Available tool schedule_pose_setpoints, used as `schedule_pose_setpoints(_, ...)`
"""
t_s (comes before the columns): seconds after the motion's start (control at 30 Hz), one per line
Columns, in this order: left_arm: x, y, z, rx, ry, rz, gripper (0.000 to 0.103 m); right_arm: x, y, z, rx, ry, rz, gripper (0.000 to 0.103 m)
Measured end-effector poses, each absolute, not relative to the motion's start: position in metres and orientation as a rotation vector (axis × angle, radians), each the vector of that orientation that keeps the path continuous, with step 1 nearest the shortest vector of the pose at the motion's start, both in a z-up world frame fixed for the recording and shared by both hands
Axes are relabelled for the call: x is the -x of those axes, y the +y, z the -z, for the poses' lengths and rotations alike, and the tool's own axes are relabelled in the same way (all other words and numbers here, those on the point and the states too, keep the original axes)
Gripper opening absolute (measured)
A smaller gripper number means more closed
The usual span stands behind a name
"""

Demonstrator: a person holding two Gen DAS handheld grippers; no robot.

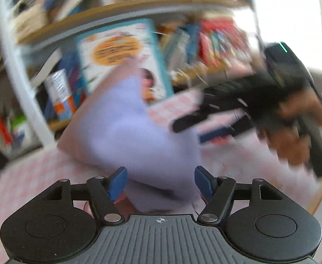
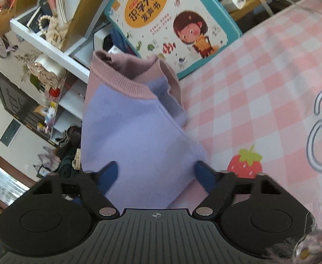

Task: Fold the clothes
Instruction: 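Grasp the sweater with the right gripper while the left gripper holds it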

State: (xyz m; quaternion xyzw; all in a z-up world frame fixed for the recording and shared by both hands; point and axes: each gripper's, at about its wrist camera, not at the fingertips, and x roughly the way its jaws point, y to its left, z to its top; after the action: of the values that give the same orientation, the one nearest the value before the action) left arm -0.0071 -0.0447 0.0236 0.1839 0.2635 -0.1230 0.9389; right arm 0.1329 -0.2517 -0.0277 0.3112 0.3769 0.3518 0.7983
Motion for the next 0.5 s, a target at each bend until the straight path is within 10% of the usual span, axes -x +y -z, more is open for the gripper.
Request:
schedule_pose_setpoints(0.17, 0.006, -0.081, 0.006, -0.626, 0.519, 0.135, 0.069, -0.129, -0.258, 0.029, -0.729, 0.767, -0.834, 0.012)
schedule_pose_setpoints(0.5, 0.002, -0.073, 0.000, -0.591, 0.406, 0.056, 0.063, -0.120, -0.263, 0.012, -0.801, 0.657, -0.996, 0.008)
